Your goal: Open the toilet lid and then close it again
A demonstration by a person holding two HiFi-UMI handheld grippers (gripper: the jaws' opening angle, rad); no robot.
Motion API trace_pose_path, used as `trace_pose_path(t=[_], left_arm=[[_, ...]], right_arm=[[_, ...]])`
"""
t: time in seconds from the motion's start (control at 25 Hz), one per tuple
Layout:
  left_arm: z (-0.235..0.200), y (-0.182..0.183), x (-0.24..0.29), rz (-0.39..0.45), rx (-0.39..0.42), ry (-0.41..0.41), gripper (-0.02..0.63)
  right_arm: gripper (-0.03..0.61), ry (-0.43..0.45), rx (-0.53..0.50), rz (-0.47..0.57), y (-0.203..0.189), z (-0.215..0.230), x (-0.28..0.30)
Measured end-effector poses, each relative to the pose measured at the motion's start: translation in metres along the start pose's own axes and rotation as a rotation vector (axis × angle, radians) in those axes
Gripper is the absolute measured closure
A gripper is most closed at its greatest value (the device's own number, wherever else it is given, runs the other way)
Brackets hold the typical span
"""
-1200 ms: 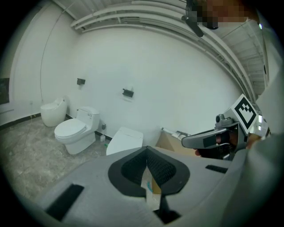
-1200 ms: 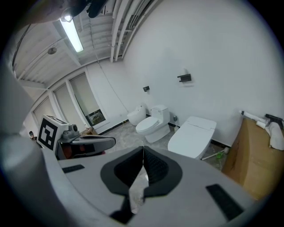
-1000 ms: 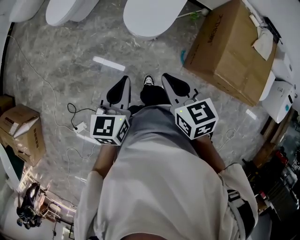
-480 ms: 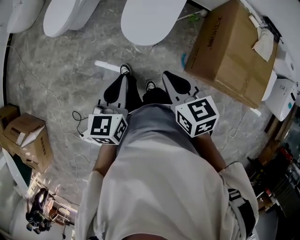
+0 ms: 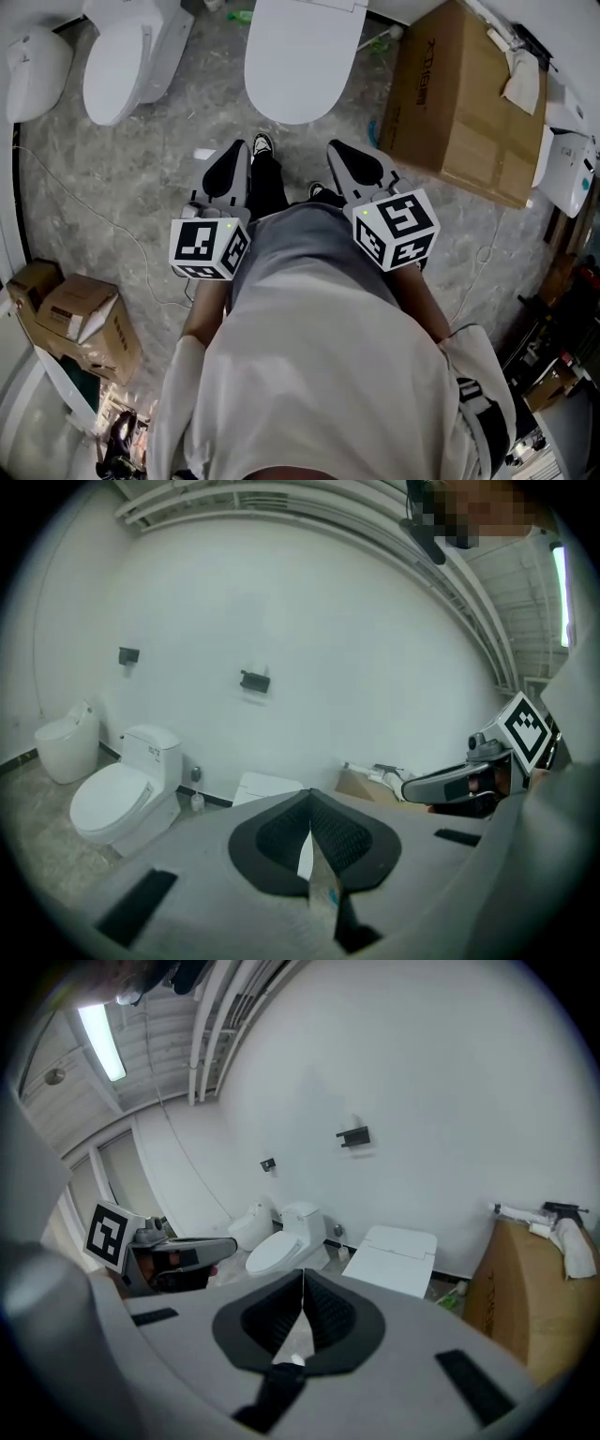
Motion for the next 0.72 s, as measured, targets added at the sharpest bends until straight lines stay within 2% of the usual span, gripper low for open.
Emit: trace_pose_path(t=[0.24, 0.4, 0.72], left_arm=[[-0.056, 0.037, 0.033, -0.020, 0.023, -0.097, 0.611], [-0.090, 0.050, 0.053, -0.036, -0.006, -0.164, 0.611], [-0.114, 0.047, 0.089, -0.105, 0.063, -0.274, 0.611]], right_arm=[[0.568, -0.106, 0.072, 0.029, 0.037, -0.006, 0.042], [0.568, -0.159, 0.109, 0.040, 0.054, -0.013, 0.068], [0.568, -0.245, 0.158, 0.015, 0.052, -0.015, 0.089]])
Point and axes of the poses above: the fingertips, and each gripper's own axes: x forward along the fingers, z to its right, y out of its top, the point moved 3 cm from there along -x, backward along the fingers
